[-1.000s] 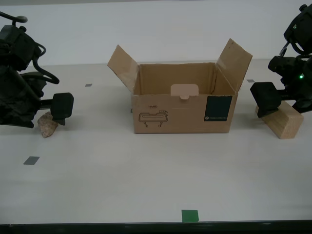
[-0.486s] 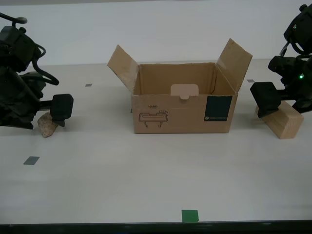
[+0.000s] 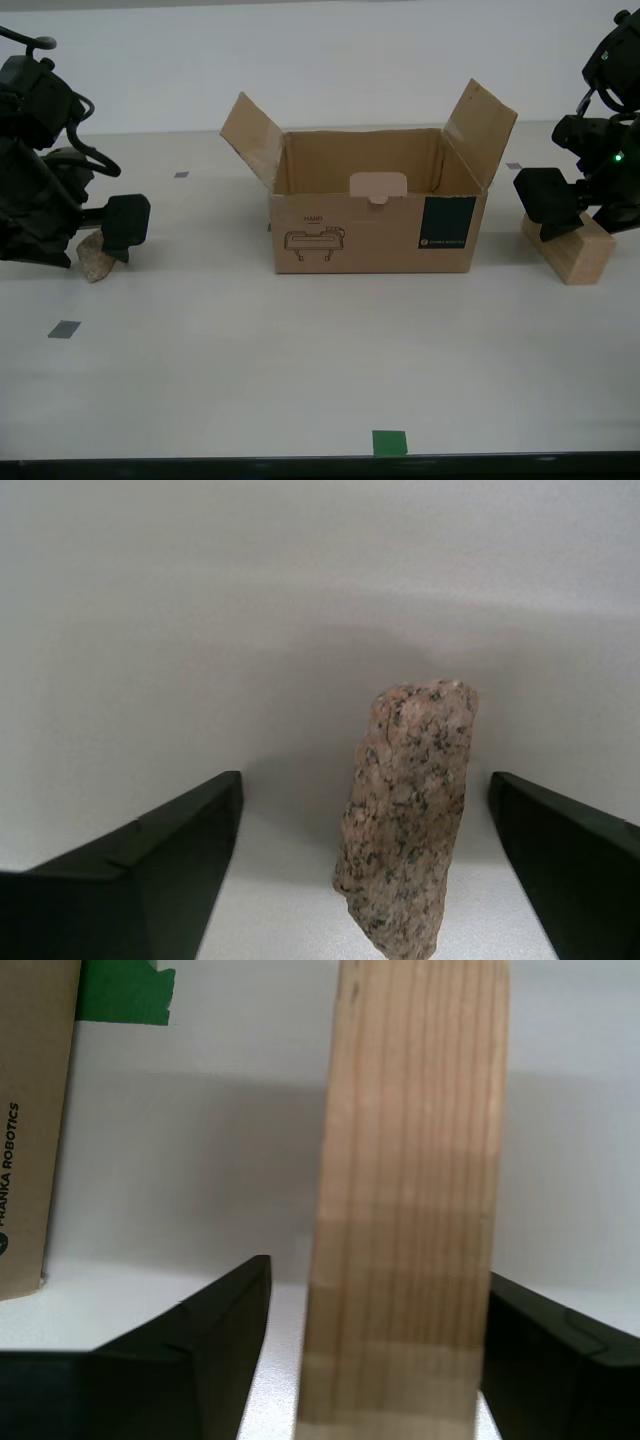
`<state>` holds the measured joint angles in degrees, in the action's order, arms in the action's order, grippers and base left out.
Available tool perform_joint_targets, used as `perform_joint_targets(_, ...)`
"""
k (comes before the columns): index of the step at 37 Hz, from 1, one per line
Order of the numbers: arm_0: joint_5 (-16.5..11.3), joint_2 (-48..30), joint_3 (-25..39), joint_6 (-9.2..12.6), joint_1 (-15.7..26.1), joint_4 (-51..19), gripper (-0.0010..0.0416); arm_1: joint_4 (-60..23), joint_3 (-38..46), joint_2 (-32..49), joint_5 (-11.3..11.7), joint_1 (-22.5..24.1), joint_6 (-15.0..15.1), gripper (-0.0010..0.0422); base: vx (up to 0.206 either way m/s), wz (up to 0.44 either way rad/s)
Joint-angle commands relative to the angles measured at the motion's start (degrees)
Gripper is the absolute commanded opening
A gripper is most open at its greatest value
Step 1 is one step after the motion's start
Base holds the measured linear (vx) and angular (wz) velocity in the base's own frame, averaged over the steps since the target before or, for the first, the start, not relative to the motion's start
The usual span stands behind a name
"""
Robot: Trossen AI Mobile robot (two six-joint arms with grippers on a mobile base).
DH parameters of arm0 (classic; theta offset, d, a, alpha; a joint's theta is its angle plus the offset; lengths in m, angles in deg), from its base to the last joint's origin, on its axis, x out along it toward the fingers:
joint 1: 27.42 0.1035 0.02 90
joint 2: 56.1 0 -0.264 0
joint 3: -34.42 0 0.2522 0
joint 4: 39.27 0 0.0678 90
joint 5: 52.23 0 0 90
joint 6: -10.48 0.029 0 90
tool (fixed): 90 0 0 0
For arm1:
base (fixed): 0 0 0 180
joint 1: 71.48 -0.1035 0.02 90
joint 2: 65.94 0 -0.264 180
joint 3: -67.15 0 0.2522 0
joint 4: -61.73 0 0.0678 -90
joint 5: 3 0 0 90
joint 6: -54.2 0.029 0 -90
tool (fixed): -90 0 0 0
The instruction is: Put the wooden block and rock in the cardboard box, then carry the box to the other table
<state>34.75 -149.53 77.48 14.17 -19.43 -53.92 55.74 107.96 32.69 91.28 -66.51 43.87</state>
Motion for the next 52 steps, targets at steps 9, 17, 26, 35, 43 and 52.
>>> perform_joint_targets(9,-0.2,0.0,0.0,0.4,0.0,0.0,0.01,-0.2,0.0,0.0,-0.5,0.0,-0.3,0.0142,0.0,0.0)
perform_joint_targets(17,-0.3,0.0,0.0,0.6,0.0,0.0,0.0029,-0.3,0.0,0.0,-0.8,0.0,-0.3,0.0014,0.0,0.0)
perform_joint_targets(26,-0.4,0.1,0.0,1.1,0.0,0.0,-0.0002,-1.4,0.7,0.0,-1.5,0.0,-0.9,0.0001,0.0,0.0)
perform_joint_targets(35,-0.3,2.2,0.1,2.2,0.0,-1.4,-0.0001,-5.2,2.2,-1.3,-1.5,0.0,-0.6,-0.0001,0.0,0.0)
perform_joint_targets(43,-0.3,7.6,0.9,2.8,0.0,-5.3,-0.0001,-9.8,4.7,-8.7,-2.0,0.0,-0.2,-0.0001,0.0,0.0)
perform_joint_targets(52,-0.3,19.5,5.7,3.7,0.0,-13.9,-0.0001,-20.1,11.4,-20.4,-2.0,0.0,3.6,-0.0001,0.0,0.0)
